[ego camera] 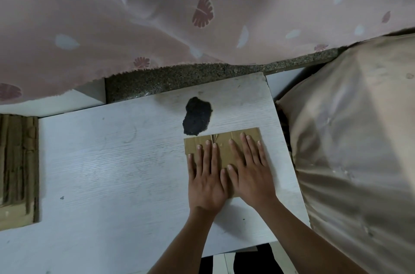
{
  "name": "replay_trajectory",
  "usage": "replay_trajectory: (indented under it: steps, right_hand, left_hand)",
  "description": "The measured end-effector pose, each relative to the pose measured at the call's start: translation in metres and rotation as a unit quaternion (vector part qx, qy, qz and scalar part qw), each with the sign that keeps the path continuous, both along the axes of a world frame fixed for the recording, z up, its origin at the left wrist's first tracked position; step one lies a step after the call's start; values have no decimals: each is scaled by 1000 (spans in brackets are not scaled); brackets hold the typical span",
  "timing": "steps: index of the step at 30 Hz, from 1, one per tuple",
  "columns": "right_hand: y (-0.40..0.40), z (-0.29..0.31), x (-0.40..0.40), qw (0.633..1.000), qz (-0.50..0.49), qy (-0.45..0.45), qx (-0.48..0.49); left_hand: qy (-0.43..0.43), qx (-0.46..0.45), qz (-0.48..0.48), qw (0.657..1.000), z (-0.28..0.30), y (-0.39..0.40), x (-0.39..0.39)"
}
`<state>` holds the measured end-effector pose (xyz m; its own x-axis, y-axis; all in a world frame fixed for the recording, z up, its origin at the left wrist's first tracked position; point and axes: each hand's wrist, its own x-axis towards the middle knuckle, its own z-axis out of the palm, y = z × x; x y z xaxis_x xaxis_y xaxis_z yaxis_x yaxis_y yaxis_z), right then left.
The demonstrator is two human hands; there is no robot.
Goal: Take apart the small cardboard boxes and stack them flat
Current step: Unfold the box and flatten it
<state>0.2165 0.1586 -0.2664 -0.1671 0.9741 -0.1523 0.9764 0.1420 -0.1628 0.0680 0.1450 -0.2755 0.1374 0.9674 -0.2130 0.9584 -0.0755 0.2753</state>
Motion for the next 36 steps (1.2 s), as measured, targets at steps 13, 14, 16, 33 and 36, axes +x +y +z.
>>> replay_trajectory:
  steps: [13,14,16,33,36]
  right_hand:
    - [2,34,-2,997,-53,2,-64]
    - [1,40,-4,993,-86,17,-84]
    - [-2,54,-9,978,-155,56,-125]
    - [33,93,5,746,-442,381,-321]
    - [17,116,-2,661,-422,509,-355]
  left_hand:
    - [8,-20,-14,1000,11,3,-3]
    - [12,-28,-15,999,13,3,-4]
    - [19,-55,-17,998,18,6,-4]
    - [-86,-183,386,900,100,-6,11]
    - [-235,-168,543,788,126,-25,0]
